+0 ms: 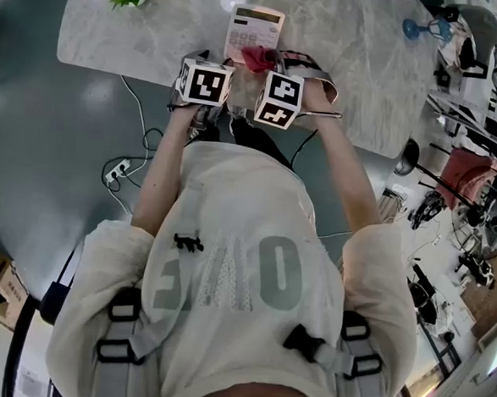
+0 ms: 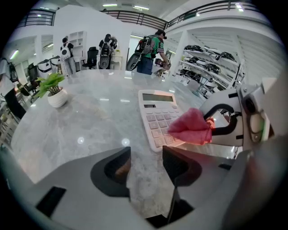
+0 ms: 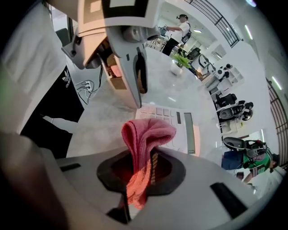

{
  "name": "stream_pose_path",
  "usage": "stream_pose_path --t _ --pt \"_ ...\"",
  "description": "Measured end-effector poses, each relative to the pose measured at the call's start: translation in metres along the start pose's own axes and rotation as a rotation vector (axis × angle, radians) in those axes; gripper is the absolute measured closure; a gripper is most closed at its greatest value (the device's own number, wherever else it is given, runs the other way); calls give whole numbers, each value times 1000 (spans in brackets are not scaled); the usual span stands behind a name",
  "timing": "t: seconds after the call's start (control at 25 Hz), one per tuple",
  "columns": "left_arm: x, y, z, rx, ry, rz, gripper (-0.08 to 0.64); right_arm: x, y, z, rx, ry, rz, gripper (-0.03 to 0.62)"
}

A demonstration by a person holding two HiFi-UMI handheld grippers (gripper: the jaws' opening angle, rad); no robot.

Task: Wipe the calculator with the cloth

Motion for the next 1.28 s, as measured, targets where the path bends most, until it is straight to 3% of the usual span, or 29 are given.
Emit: stream_pose_path --t 0.24,0.64,1.0,1.28 --pt "-1 0 -1 -3 0 10 331 23 -1 -4 -4 36 -2 537" --pt "-1 0 -1 -1 -5 24 334 21 0 -7 -7 47 3 537" --pt "-2 -1 -1 1 -7 36 339 -78 14 -22 -30 -136 13 537" --pt "-2 -1 0 15 -8 37 342 -108 39 -4 -24 -165 -73 537"
Point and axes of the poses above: the fingertips, and each gripper's own axes: z forward along the fingers, x to its left, y out of its top, the point moved 6 cm from there along -z, backward along the fingers, and after that the axes turned 6 degrees about z, right-handed, at the moved point
